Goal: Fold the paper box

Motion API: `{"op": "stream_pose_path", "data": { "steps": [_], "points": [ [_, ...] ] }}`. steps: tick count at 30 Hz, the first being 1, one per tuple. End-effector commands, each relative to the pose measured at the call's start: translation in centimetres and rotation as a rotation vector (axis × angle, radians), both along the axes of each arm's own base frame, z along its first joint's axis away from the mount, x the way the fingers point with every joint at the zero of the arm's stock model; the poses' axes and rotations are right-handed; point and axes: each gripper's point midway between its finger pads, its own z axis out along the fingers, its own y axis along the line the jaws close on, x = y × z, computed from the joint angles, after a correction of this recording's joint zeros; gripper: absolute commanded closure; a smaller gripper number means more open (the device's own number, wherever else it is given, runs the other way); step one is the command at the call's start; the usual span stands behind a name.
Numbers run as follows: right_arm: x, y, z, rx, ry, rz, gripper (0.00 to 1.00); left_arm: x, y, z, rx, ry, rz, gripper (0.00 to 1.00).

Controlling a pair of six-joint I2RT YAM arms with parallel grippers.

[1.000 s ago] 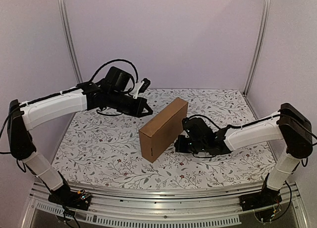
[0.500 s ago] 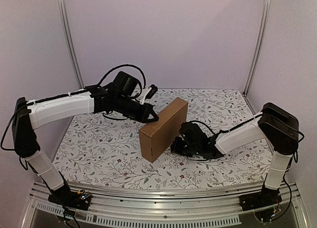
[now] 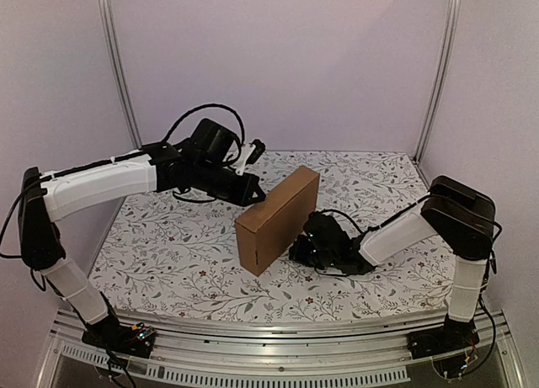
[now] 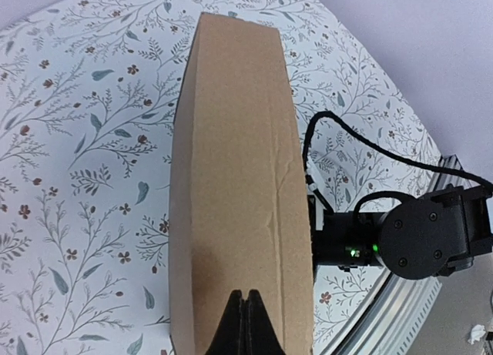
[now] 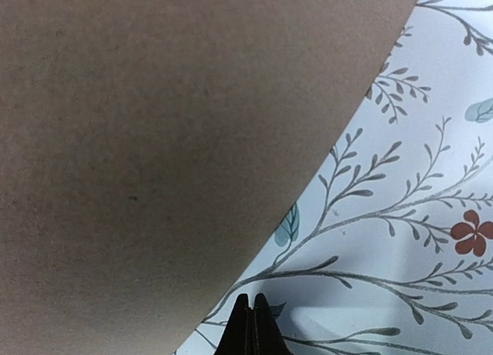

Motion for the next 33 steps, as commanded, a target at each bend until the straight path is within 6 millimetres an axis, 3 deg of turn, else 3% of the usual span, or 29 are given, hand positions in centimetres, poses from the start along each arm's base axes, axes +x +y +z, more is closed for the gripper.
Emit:
{"op": "stream_pose_path", "data": {
  "steps": [1,6,16,22,33],
  "points": [
    [0.4,-0.6,-1.9,-0.002,0.014,-0.034,1.00,2.1,2.7,3.7,0.043,-0.143,0.118,1.00],
    [0.6,-0.6,-3.0,-0.006,0.024,-0.037,1.00,4.3,4.2,3.4,0.035,-0.139,0.177,1.00],
    [1.9,-0.3,-2.7,0.019,0.008,-0.055,1.00,6.0,2.7,-0.2,0.019,-0.035,0.153,1.00],
    [2.8,0.6,-3.0,0.024,0.005,-0.049,1.00,5.6,1.2,-1.1,-0.023,0.020,0.100,1.00],
    [4.6,1.6,-3.7,-0.006,-0.004,-0.027,1.00,4.5,0.2,-1.2,-0.061,0.057,0.060,1.00]
  ]
}}
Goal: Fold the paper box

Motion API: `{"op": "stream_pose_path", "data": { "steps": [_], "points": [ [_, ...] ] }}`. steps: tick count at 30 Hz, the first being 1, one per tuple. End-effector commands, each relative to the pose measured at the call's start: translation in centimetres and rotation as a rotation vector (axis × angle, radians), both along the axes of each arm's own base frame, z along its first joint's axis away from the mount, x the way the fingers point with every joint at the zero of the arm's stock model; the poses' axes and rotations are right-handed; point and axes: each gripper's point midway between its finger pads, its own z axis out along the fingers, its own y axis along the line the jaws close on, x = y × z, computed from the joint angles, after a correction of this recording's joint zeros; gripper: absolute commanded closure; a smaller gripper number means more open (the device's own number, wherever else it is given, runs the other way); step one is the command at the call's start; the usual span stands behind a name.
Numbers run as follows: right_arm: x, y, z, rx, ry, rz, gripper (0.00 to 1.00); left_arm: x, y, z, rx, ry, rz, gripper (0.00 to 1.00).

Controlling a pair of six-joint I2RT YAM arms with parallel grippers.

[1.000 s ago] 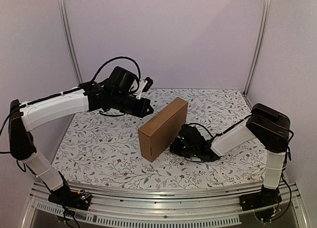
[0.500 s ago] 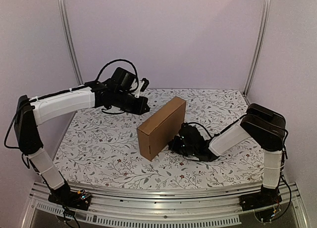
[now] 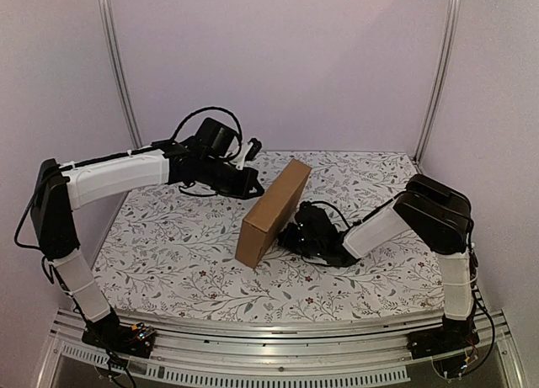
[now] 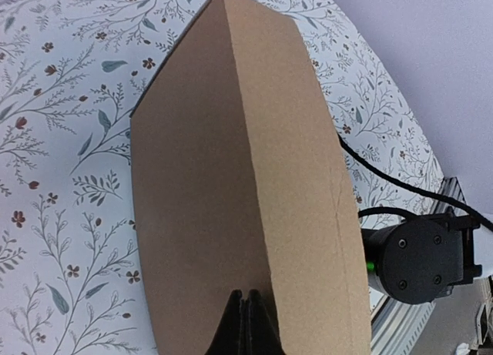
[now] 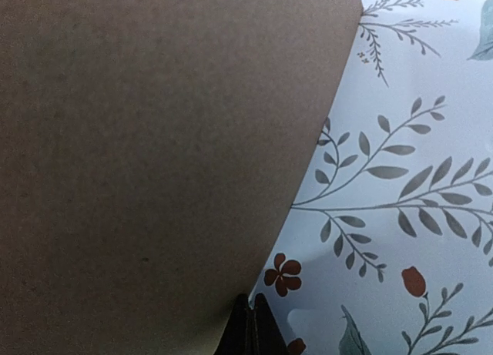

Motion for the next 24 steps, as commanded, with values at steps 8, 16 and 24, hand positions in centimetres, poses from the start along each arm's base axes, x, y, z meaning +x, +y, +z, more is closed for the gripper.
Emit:
{"op": "stream_pose_path", "data": {
  "steps": [8,16,24],
  "points": [
    [0.0,-4.7,-5.2,-0.193,0.079,-0.017,1.00,-0.8,-2.0,0.3,-0.063,0.021,-0.037,1.00],
    [-0.2,-6.6,-5.7,-0.228,0.087,-0.023,1.00,-1.3,-4.0,-0.4,-0.080,0.044,-0.069,1.00],
    [-1.2,-10.0,-6.3,-0.283,0.108,-0.047,1.00,-1.1,-3.7,-0.4,-0.057,0.023,-0.053,1.00]
  ]
}}
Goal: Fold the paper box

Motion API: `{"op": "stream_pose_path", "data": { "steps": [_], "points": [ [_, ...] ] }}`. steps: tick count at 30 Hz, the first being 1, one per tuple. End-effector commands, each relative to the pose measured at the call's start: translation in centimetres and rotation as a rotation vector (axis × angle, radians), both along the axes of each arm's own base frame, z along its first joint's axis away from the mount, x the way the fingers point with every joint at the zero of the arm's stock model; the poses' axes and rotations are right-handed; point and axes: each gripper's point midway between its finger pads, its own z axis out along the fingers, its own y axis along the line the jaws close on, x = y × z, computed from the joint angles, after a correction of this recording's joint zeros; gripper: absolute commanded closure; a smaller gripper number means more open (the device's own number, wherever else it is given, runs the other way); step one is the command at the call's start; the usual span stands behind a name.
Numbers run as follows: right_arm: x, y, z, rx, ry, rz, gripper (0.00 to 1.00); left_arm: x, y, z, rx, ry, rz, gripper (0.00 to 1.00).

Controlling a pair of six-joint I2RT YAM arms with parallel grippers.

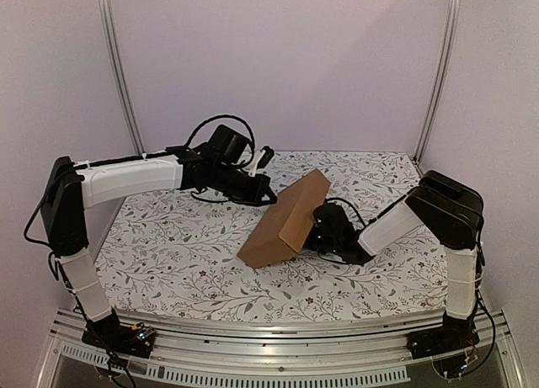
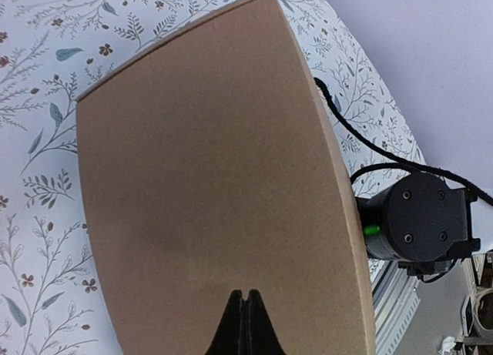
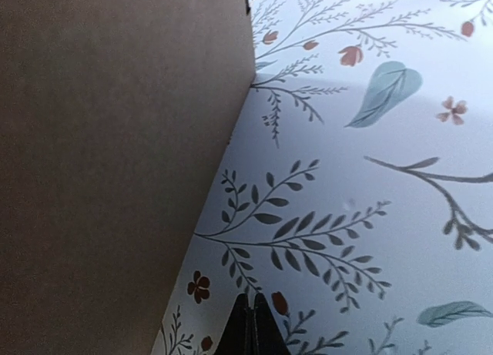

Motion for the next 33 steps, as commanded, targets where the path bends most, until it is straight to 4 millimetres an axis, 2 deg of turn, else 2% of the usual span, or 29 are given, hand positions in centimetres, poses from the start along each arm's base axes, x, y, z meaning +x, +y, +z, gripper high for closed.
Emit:
{"op": "stream_pose_path", "data": {
  "steps": [1,9,14,24,27,30,33],
  "points": [
    [-2.9,-6.2,-6.1,-0.235,0.146,-0.036,1.00,0.4,-0.1,1.2,0.000,-0.045,0.012,1.00],
    [-4.9,-10.1,-5.5,-0.384,0.139,-0.033,1.00,1.3,2.7,1.2,0.059,-0.082,0.088,1.00],
    [-5.9,-12.0,-4.7,-0.448,0.128,-0.032,1.00,1.5,4.8,0.6,0.086,-0.085,0.134,1.00],
    [-8.1,-16.7,-0.8,-0.653,0.104,-0.005,1.00,0.8,9.0,0.5,0.124,-0.130,0.238,0.97],
    [-8.5,-17.4,1.4,-0.654,0.068,-0.003,1.00,0.5,9.8,-0.3,0.131,-0.128,0.259,0.96],
    [-8.8,-16.8,3.9,-0.608,0.031,0.035,1.00,0.4,10.2,-1.3,0.132,-0.108,0.271,0.96],
    [-9.5,-15.6,5.0,-0.539,0.033,0.095,1.00,0.6,10.5,-2.8,0.148,-0.087,0.285,0.96]
  ]
}}
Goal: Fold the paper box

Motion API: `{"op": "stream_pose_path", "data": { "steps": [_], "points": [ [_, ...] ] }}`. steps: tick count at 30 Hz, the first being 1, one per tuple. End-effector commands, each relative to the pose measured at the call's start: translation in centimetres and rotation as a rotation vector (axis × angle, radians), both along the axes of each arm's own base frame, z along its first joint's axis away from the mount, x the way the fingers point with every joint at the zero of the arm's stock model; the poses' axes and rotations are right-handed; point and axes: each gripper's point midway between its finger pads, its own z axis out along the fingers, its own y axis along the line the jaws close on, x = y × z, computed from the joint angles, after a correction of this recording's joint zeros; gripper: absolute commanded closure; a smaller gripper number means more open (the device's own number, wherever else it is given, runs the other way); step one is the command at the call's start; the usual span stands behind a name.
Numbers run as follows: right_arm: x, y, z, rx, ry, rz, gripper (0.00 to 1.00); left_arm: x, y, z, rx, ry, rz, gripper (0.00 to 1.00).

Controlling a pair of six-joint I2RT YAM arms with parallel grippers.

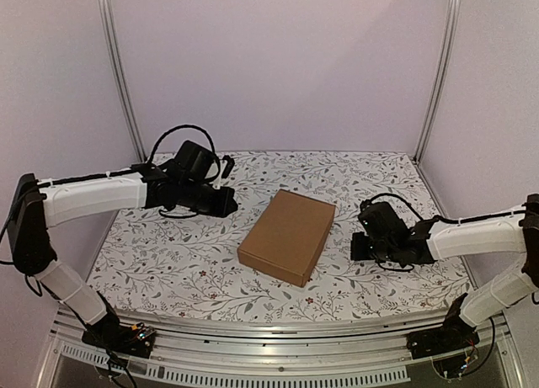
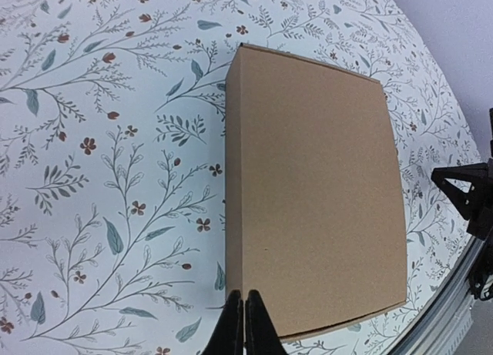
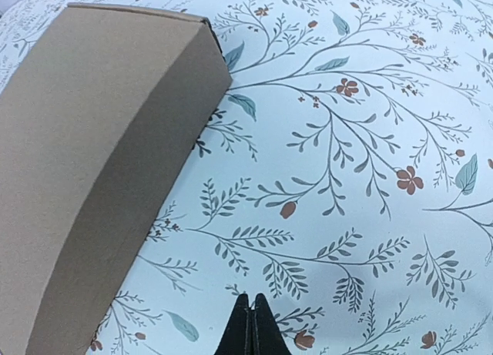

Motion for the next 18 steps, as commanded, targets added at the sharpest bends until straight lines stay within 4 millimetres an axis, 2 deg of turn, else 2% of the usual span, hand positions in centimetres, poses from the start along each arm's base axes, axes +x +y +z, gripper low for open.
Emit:
{"op": "stream_pose_path", "data": {
  "steps": [1,8,12,18],
  "points": [
    [-1.5,0.4,0.8,0.024,0.053,0.077,1.00,1.0,0.9,-1.7,0.004,0.008,0.056,0.97],
    [-2.6,3.3,0.2,0.135,0.134,0.123,1.00,2.2,1.1,-5.8,0.015,0.059,0.082,1.00],
    [-2.3,4.5,-0.5,0.148,0.156,0.115,1.00,2.4,0.4,-7.4,0.005,0.092,0.063,1.00],
    [-1.3,6.7,-0.9,0.193,0.178,0.119,1.00,1.8,-0.9,-9.8,-0.016,0.175,0.020,1.00]
  ]
}}
